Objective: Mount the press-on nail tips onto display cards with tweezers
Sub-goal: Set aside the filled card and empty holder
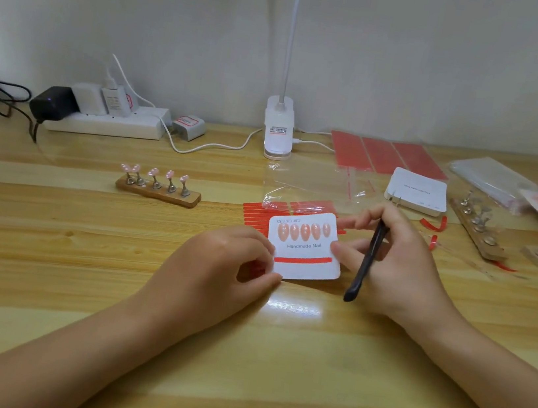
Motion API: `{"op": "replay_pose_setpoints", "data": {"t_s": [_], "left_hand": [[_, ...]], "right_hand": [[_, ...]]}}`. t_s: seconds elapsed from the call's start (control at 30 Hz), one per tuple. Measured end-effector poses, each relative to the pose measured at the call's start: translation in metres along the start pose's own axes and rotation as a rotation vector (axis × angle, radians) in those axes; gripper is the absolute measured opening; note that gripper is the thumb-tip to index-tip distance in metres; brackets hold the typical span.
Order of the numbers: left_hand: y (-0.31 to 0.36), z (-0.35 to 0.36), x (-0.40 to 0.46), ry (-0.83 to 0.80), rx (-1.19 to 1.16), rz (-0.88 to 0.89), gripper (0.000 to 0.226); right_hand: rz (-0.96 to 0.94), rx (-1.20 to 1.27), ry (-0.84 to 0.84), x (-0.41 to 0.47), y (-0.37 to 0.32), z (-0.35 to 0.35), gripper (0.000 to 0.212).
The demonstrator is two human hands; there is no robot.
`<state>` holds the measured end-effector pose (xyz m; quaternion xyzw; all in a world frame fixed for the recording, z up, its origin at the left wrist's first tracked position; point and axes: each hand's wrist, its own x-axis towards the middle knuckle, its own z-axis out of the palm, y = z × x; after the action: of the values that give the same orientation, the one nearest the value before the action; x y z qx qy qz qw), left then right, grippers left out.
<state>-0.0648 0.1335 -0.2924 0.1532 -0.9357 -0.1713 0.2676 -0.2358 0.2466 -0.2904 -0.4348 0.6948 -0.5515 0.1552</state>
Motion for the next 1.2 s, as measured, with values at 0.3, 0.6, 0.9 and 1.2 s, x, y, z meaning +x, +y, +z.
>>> {"op": "replay_pose_setpoints", "data": {"t_s": [0.3, 0.6, 0.9, 1.2], "left_hand": [[0.006, -0.009, 0.012, 0.022, -0.821, -0.492, 0.042], [0.006, -0.011, 0.015, -0.128, -1.031, -0.622, 0.025], [0.004, -0.013, 0.017, -0.237, -1.127, -0.619, 0.024], [0.003, -0.014, 0.017, -0.275, -1.163, -0.638, 0.026]], "right_hand": [[-0.079, 0.282, 0.092, 0.003, -0.001, -0.002, 0.03], [-0.218, 0.241, 0.303, 0.004, -0.008, -0.004, 0.026], [-0.591, -0.061, 0.036, -0.011, -0.013, 0.009, 0.023], [-0.365, -0.045, 0.047, -0.016, -0.006, 0.011, 0.014]]}}
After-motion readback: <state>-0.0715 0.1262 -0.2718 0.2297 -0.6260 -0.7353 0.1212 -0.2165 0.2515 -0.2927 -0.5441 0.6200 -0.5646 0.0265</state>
